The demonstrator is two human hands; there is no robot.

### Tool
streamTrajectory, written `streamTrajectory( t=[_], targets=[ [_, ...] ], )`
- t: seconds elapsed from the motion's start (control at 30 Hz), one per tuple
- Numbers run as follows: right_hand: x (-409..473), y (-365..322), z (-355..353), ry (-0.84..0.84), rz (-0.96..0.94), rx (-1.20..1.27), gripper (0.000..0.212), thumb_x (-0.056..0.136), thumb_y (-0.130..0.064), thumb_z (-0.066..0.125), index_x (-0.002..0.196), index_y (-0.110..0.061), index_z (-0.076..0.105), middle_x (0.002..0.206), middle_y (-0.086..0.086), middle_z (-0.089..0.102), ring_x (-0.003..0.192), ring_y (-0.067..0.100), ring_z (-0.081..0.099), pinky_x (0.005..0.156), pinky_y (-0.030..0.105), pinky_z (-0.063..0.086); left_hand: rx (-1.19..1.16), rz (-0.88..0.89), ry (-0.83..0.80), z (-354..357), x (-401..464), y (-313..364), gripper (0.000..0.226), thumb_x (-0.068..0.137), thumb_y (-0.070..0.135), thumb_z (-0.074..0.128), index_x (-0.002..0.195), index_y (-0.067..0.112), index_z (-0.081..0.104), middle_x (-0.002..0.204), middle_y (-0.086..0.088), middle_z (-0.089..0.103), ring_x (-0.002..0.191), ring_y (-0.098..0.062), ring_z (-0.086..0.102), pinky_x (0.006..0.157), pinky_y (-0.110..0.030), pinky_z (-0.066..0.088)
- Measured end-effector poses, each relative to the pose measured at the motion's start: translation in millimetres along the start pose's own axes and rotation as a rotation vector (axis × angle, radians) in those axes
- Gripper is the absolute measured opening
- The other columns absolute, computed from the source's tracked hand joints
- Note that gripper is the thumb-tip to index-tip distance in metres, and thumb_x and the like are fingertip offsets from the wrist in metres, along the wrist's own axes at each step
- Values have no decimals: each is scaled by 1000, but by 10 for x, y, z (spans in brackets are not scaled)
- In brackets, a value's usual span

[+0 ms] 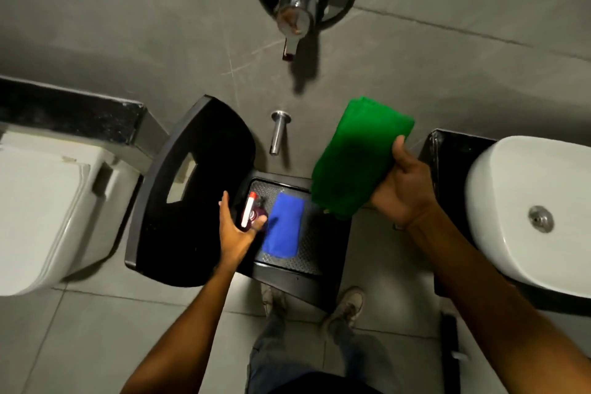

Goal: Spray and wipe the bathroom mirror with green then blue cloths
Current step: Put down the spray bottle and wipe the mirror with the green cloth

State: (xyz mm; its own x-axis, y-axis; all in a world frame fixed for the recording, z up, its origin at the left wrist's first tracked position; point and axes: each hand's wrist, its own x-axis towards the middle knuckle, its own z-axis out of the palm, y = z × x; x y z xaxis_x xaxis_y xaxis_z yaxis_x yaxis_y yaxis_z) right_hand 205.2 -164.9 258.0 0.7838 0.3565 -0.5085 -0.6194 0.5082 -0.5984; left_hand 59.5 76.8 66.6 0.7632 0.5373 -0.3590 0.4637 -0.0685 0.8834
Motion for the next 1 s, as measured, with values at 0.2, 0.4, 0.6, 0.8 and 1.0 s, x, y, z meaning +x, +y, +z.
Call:
streamTrajectory(
  t=[0.2,0.4,0.6,0.8,1.0],
  targets=[
    [-380,-539,121,-47,-113,55,61,96,-52,35,132,-10,60,133,11,66,123,30,63,99,53,51,354,766,-123,384,15,1195,90,90,49,62,160,4,29,171,-15,24,162,-36,3,132,-47,3],
    [-882,-1508,-12,34,-349,120,53,101,-49,37,114,-11,72,114,9,75,106,26,72,104,50,45,478,1353,-22,1183,-61,3112,81,95,54,53,161,15,30,171,-15,23,162,-30,-2,132,-51,3],
    [-1287,-2669,-319,230,-696,31,50,100,-51,38,113,-13,67,100,9,73,92,24,65,92,40,48,509,1732,114,1739,-567,4808,72,100,56,45,161,20,31,171,-16,25,161,-39,10,131,-54,5],
    [-1158,-3882,-238,658,-1124,-201,53,102,-40,44,145,-7,46,142,13,54,132,28,49,112,37,34,629,1905,400,2019,-1074,6668,70,101,54,39,162,21,30,172,-16,21,160,-39,11,129,-58,7],
    [-518,-4230,217,1002,-1371,-987,71,97,-56,22,159,-23,10,169,-1,8,155,25,17,115,54,30,801,1931,490,2231,-1375,8076,71,101,53,34,165,24,22,175,-12,12,162,-36,3,130,-57,2]
  ],
)
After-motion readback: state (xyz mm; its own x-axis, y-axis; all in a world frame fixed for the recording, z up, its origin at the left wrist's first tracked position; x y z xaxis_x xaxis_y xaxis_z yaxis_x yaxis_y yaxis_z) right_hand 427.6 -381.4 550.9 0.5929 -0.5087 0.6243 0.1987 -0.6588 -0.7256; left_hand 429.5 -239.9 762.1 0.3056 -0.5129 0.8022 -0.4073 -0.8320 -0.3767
